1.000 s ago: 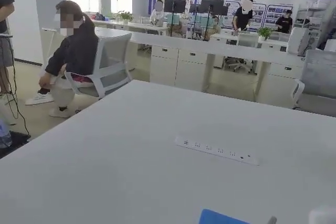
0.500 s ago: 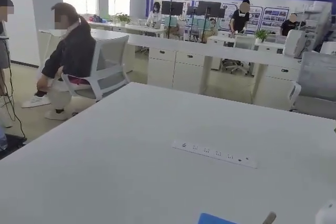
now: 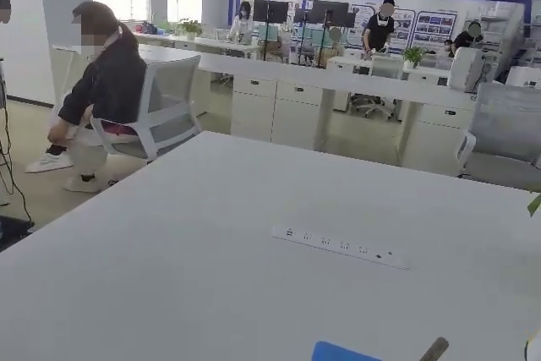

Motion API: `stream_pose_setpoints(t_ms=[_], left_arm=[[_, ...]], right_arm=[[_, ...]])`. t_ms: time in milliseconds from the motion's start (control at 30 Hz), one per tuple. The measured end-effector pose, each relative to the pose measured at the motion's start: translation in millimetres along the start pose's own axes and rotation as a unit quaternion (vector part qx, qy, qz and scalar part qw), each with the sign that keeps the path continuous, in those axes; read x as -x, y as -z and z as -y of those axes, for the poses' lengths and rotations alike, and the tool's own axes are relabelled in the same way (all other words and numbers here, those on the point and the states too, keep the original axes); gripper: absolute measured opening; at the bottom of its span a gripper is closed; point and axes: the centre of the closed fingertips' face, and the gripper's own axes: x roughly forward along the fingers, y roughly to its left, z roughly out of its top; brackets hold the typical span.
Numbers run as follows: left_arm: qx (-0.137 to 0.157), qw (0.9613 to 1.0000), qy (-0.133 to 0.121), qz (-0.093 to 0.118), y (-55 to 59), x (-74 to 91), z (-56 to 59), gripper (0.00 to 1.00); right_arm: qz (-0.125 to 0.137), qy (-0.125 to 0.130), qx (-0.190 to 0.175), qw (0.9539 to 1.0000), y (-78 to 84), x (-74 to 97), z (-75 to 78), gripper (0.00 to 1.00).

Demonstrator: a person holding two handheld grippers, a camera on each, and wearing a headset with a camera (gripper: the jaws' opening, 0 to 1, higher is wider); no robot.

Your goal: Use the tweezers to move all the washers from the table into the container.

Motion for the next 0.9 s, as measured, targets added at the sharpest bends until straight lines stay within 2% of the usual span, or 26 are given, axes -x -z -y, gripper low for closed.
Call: stream_pose_setpoints(t_ms=[100,167,400,500,633,767,900], left_arm=[[0.004,1.0,-0.003,0.001,-0.2,0.3,-1.5,0.82],[0.005,1.0,-0.001,0.001,-0.5,0.3,-1.1,0.82],[-0.002,1.0,0.004,-0.001,0.0,0.0,1.6,0.82],[-0.001,1.0,0.006,0.0,-0.5,0.3,1.9,0.82],[-0.003,1.0,0.004,0.0,-0.4,0.6,1.3,0.82],[0.003,1.0,0.003,0.004,-1.6,1.0,0.0,0.82],[-0.002,1.0,0.005,-0.001,0.1,0.0,1.5,0.82]], right_arm=[[0.004,0.006,-0.011,0.9999,4.2,5.7,-6.4,0.04],[0.005,-0.002,-0.019,0.9998,6.7,7.9,-10.6,0.04],[0.009,-0.002,-0.051,0.9986,18.1,10.4,-11.5,0.04],[-0.001,-0.01,-0.071,0.9974,30.0,6.5,-13.8,0.04],[-0.022,-0.02,-0.109,0.9936,48.9,0.6,-18.1,0.04],[-0.037,-0.03,-0.119,0.9918,65.7,-6.7,-24.0,0.04],[-0.054,-0.038,-0.127,0.9896,82.1,-14.0,-31.0,0.04]])
